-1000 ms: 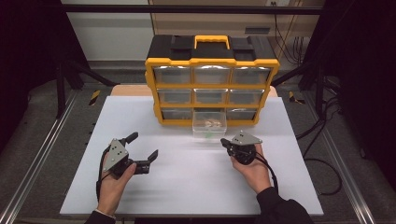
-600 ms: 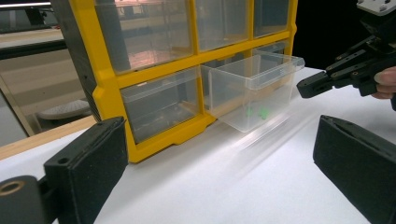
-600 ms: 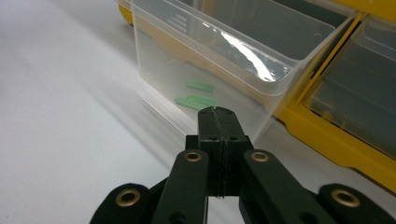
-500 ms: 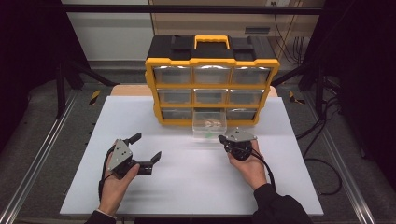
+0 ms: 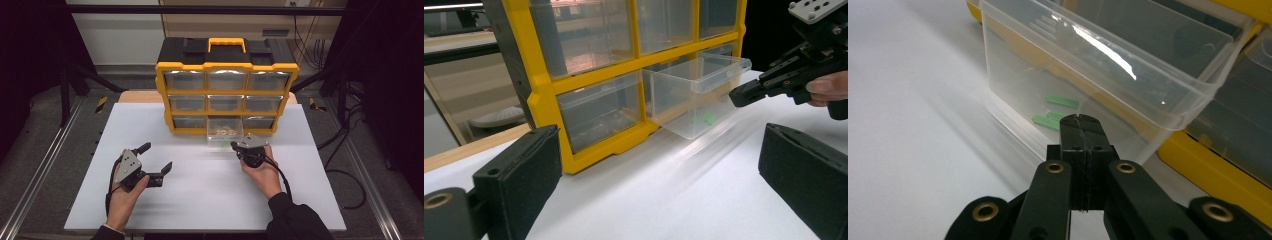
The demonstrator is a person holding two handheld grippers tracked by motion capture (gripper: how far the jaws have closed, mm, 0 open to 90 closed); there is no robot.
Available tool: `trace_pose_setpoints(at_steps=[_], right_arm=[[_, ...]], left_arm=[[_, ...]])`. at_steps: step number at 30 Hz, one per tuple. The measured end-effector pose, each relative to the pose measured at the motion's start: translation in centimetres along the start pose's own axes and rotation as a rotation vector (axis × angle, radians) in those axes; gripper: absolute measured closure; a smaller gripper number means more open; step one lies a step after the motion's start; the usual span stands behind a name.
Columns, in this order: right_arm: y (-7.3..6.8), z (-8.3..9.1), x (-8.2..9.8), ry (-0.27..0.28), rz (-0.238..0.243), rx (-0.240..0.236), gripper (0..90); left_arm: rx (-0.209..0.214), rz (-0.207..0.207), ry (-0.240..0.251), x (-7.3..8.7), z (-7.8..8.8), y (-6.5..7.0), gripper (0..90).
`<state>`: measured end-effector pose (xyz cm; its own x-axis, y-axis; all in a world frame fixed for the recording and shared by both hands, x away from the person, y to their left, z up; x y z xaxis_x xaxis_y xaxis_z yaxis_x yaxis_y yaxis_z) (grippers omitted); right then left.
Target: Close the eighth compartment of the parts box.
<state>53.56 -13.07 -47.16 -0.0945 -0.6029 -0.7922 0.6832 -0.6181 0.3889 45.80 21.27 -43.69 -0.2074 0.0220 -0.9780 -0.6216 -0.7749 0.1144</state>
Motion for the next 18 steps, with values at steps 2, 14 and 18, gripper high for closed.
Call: trace_pose_setpoints(at_steps=[2, 14, 18], right_arm=[[0.1, -0.2, 0.0, -0.003, -0.008, 0.000, 90.0], [1.2, -1.7, -0.7, -0.018, 0.006, 0.003, 90.0], [1.4, -2.0, -0.8, -0.023, 0.010, 0.005, 90.0]], left_arm=[[0.000, 0.003, 0.001, 0.0, 0.0, 0.0, 3.3], [-0.003, 0.008, -0.008, 0.1, -0.2, 0.0, 3.3], [-0.005, 0.008, -0.006, 0.1, -0.1, -0.1, 3.3]])
Point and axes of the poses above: each handheld gripper's, and its own axes: z roughly backward along the jaws, x roughly out of its underside, y roughly to its right, the point moved 2 cm from there along -z, roughly forward along the jaws, and after that the axes turned 14 degrees about z, right-handed, at the moved point
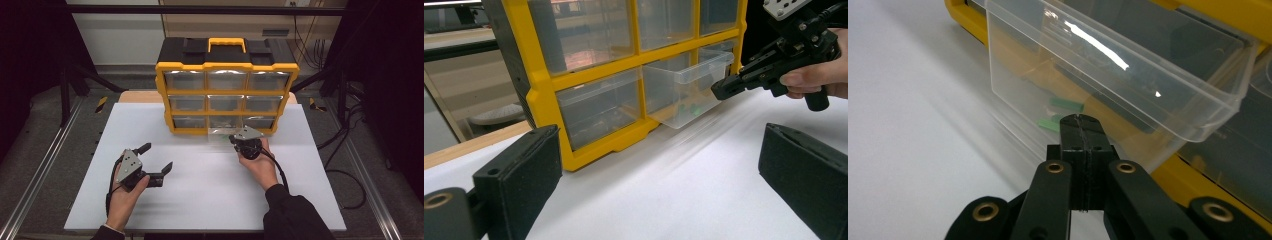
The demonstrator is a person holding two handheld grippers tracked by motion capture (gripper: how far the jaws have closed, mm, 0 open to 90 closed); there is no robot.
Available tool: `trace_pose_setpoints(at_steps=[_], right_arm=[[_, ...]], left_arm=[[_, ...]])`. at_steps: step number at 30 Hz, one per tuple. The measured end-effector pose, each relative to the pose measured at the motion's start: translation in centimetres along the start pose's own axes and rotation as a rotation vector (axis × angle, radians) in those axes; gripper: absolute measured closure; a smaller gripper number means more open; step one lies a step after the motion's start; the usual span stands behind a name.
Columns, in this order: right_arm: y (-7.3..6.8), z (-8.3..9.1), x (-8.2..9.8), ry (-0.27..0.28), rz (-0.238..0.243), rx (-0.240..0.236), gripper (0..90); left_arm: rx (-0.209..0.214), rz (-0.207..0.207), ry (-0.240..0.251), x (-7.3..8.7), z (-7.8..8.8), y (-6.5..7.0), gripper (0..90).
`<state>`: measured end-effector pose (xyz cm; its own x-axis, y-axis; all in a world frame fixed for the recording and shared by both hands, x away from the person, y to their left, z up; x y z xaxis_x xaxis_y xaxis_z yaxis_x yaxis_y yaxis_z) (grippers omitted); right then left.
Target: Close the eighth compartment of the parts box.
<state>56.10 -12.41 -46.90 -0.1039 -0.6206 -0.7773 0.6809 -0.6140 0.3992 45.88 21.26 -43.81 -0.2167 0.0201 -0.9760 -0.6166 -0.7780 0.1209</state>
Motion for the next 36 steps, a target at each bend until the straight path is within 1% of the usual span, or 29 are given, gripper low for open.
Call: trace_pose_setpoints(at_steps=[3, 8, 10, 12, 13, 14, 18, 20, 21, 22, 23, 24, 25, 26, 27, 29, 31, 32, 33, 34, 36], right_arm=[[0.1, -0.2, 0.0, 0.000, 0.001, 0.003, 90.0], [0.0, -0.3, 0.0, -0.001, -0.013, 0.004, 90.0], [0.1, -0.4, 0.0, -0.001, -0.006, 0.008, 90.0], [0.1, -0.4, 0.0, 0.001, -0.010, 0.008, 90.0], [0.1, -0.5, 0.1, -0.001, -0.012, 0.008, 90.0], [0.1, -0.5, 0.1, -0.004, -0.014, 0.008, 90.0], [0.3, -0.6, 0.2, -0.008, -0.014, 0.010, 90.0], [0.3, -0.6, 0.1, -0.016, -0.022, 0.016, 90.0], [0.4, -0.7, 0.1, -0.008, -0.007, 0.018, 90.0], [0.4, -0.7, 0.0, -0.015, -0.019, 0.020, 90.0], [0.5, -0.8, -0.1, -0.012, -0.016, 0.023, 90.0], [0.5, -0.9, -0.2, -0.014, -0.024, 0.025, 90.0], [0.6, -0.9, -0.2, -0.018, -0.026, 0.027, 90.0], [0.7, -1.1, -0.3, -0.016, -0.016, 0.031, 90.0], [0.7, -1.1, -0.3, -0.024, -0.024, 0.033, 90.0], [0.7, -1.2, -0.4, -0.025, -0.018, 0.035, 90.0], [0.6, -1.3, -0.5, -0.030, -0.027, 0.036, 90.0], [0.8, -1.4, -0.6, -0.022, -0.015, 0.038, 90.0], [0.8, -1.4, -0.7, -0.025, -0.029, 0.039, 90.0], [0.8, -1.5, -0.7, -0.020, -0.033, 0.039, 90.0], [0.9, -1.6, -0.7, -0.020, -0.025, 0.041, 90.0]], left_arm=[[0.001, -0.003, -0.006, 0.0, 0.0, 0.0, 3.3], [0.000, 0.003, -0.003, 0.1, 0.0, 0.0, 3.3], [-0.003, 0.000, -0.005, 0.1, 0.0, 0.0, 3.3], [-0.002, -0.002, -0.005, 0.1, 0.0, 0.0, 3.2], [-0.001, 0.005, -0.001, 0.1, -0.1, 0.0, 3.3], [-0.002, 0.000, -0.006, 0.1, -0.1, 0.0, 3.3], [-0.003, 0.004, -0.009, 0.1, -0.1, 0.0, 3.2], [-0.004, 0.000, -0.011, 0.1, 0.0, 0.0, 3.3], [-0.004, 0.002, -0.008, 0.1, 0.0, 0.0, 3.2], [-0.005, 0.003, -0.008, 0.1, 0.0, -0.1, 3.3], [-0.006, 0.004, -0.009, 0.1, 0.0, -0.1, 3.3], [-0.005, 0.009, -0.007, 0.1, 0.0, -0.1, 3.3], [-0.005, 0.006, -0.009, 0.1, 0.0, -0.1, 3.3], [-0.005, 0.006, -0.008, 0.1, 0.0, -0.1, 3.2], [-0.004, 0.006, -0.008, 0.1, 0.0, -0.1, 3.3], [-0.003, 0.006, -0.010, 0.1, 0.0, -0.1, 3.3], [-0.002, 0.005, -0.008, 0.1, 0.0, -0.1, 3.3], [-0.003, 0.005, -0.008, 0.1, 0.0, -0.1, 3.4], [-0.004, 0.008, -0.007, 0.2, 0.0, -0.1, 3.4], [-0.004, 0.012, -0.007, 0.2, -0.1, -0.1, 3.3], [-0.004, 0.012, -0.008, 0.2, -0.1, -0.1, 3.3]])
Point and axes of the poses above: each handheld gripper's, and its own axes: z roughly backward along the jaws, x roughly out of its underside, y roughly to its right, the point moved 2 cm from there along -z, roughly forward along the jaws, and after that the axes turned 14 degrees about z, right-handed, at the moved point
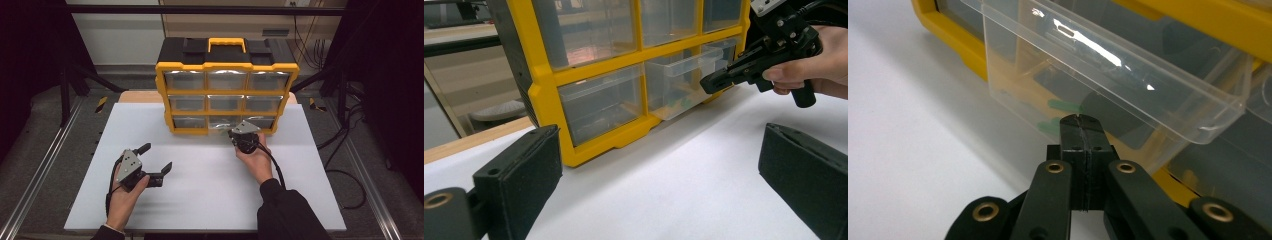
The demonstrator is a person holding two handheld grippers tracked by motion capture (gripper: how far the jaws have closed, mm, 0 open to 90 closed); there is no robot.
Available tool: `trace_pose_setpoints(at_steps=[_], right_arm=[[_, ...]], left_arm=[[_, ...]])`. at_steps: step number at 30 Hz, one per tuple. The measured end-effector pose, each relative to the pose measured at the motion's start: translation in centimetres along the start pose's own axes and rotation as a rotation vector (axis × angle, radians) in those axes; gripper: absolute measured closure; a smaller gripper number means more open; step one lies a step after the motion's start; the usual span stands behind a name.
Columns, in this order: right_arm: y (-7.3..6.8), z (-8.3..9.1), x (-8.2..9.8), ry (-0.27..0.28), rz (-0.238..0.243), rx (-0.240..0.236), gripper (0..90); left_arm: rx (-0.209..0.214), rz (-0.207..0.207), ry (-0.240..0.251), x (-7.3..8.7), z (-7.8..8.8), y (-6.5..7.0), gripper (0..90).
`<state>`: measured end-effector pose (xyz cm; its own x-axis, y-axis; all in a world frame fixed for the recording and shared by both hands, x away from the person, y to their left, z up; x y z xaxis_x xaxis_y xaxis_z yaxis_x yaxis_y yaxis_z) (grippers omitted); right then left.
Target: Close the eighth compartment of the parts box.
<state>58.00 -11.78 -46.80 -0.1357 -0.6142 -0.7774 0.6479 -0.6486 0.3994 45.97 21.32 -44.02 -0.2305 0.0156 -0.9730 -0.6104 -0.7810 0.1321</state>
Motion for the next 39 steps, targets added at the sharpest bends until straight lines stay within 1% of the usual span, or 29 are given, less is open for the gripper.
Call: trace_pose_setpoints(at_steps=[1, 3, 7, 9, 12, 13, 14, 15, 16, 17, 18, 20, 22, 28, 29, 31, 35, 37, 39], right_arm=[[0.03, -0.08, -0.07, -0.010, -0.006, 0.002, 90.0], [0.08, -0.17, -0.08, -0.005, -0.012, 0.002, 90.0], [0.22, -0.30, -0.11, -0.009, -0.002, 0.010, 90.0], [0.17, -0.36, -0.22, -0.015, -0.013, 0.012, 90.0], [0.28, -0.43, -0.30, -0.011, -0.003, 0.019, 90.0], [0.25, -0.44, -0.32, -0.013, -0.006, 0.019, 90.0], [0.32, -0.47, -0.31, -0.012, 0.003, 0.020, 90.0], [0.26, -0.51, -0.37, -0.015, -0.009, 0.020, 90.0], [0.36, -0.59, -0.35, -0.013, 0.002, 0.019, 90.0], [0.27, -0.63, -0.42, -0.020, -0.008, 0.019, 90.0], [0.34, -0.73, -0.43, -0.018, 0.004, 0.019, 90.0], [0.38, -0.91, -0.43, -0.021, 0.004, 0.017, 90.0], [0.29, -0.99, -0.51, -0.022, -0.016, 0.024, 90.0], [0.41, -0.97, -0.63, -0.019, 0.009, 0.033, 90.0], [0.42, -0.96, -0.64, -0.023, 0.008, 0.032, 90.0], [0.47, -0.99, -0.61, -0.025, 0.014, 0.034, 90.0], [0.59, -1.05, -0.50, -0.030, 0.009, 0.039, 90.0], [0.70, -1.03, -0.51, -0.027, 0.022, 0.041, 90.0], [0.67, -0.97, -0.55, -0.033, 0.014, 0.043, 90.0]], left_arm=[[0.000, -0.003, -0.001, 0.00, 0.03, 0.03, 3.3], [0.000, -0.002, 0.000, 0.01, 0.03, 0.02, 3.3], [-0.004, 0.003, 0.001, -0.02, 0.15, -0.12, 3.3], [-0.009, 0.007, 0.006, -0.08, 0.30, -0.29, 3.2], [-0.012, 0.011, 0.008, -0.08, 0.35, -0.37, 3.2], [-0.012, 0.010, 0.007, -0.07, 0.33, -0.34, 3.2], [-0.010, 0.008, 0.007, -0.08, 0.32, -0.31, 3.2], [-0.009, 0.006, 0.005, -0.06, 0.30, -0.28, 3.2], [-0.010, 0.006, 0.003, -0.02, 0.26, -0.27, 3.2], [-0.007, 0.013, 0.005, 0.02, 0.18, -0.24, 3.2], [-0.008, 0.011, 0.003, 0.05, 0.15, -0.24, 3.2], [-0.007, 0.009, 0.001, 0.04, 0.18, -0.20, 3.2], [-0.008, 0.004, 0.000, 0.00, 0.29, -0.19, 3.2], [0.000, 0.007, 0.005, -0.02, 0.22, -0.10, 3.2], [-0.001, 0.002, -0.001, -0.02, 0.24, -0.14, 3.2], [-0.001, 0.003, 0.001, -0.02, 0.25, -0.13, 3.2], [-0.002, 0.003, -0.001, 0.01, 0.22, -0.08, 3.2], [-0.001, 0.006, 0.003, 0.01, 0.19, -0.02, 3.2], [-0.001, 0.002, -0.001, 0.02, 0.22, -0.05, 3.1]])
Point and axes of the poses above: each handheld gripper's, and its own axes: z roughly backward along the jaws, x roughly out of its underside, y roughly to its right, the point moved 2 cm from there along -z, roughly forward along the jaws, and after that the axes turned 14 degrees about z, right-handed, at the moved point
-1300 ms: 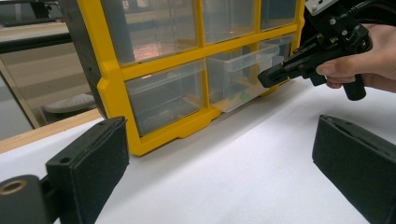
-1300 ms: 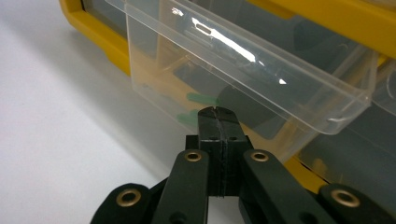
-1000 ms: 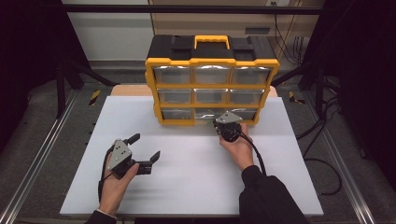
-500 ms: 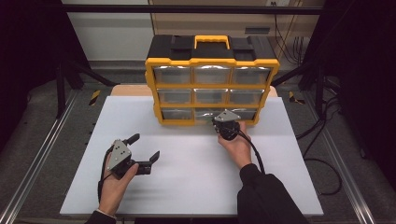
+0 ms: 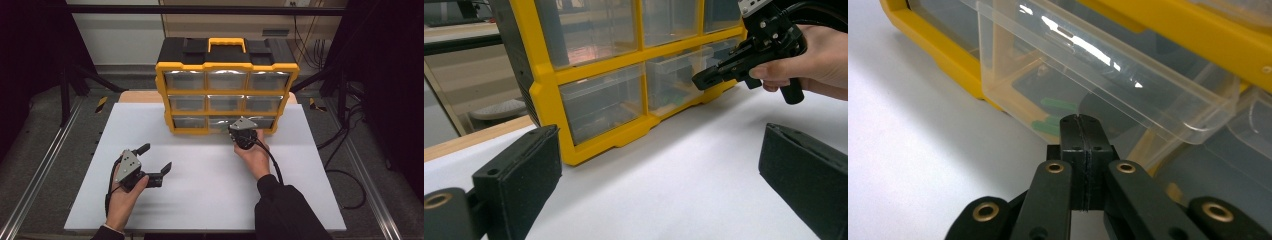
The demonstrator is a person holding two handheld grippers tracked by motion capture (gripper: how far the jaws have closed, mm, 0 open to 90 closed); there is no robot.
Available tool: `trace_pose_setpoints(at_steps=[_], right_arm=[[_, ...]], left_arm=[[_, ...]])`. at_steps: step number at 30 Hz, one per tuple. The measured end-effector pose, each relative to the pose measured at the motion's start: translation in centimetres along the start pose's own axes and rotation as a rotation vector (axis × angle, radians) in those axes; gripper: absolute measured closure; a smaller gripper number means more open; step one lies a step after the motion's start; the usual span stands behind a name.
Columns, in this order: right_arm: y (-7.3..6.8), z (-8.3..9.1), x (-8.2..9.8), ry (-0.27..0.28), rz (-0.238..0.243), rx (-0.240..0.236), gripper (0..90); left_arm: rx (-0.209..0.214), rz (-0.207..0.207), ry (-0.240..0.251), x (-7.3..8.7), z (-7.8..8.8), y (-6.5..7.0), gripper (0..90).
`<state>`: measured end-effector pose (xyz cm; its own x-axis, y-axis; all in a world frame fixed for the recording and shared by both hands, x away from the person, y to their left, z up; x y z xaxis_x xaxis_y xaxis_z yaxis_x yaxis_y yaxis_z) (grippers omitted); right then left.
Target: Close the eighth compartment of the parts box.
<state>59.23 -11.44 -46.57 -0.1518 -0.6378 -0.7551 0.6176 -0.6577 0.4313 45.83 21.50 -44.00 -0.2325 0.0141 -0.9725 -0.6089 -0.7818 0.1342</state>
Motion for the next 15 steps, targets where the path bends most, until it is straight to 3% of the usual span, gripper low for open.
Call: trace_pose_setpoints(at_steps=[15], right_arm=[[-0.08, -0.62, -0.49, -0.004, -0.003, 0.012, 90.0]], left_arm=[[-0.003, 0.003, 0.000, 0.00, 0.04, -0.10, 3.1]])
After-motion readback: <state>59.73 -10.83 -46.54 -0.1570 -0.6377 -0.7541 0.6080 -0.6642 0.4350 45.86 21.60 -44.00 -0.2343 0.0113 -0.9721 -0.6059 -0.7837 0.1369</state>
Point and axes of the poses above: each handheld gripper's, and its own axes: z roughly backward along the jaws, x roughly out of its underside, y roughly to its right, the point moved 2 cm from there along -z, roughly forward along the jaws, and after that the axes turned 14 degrees about z, right-handed, at the moved point
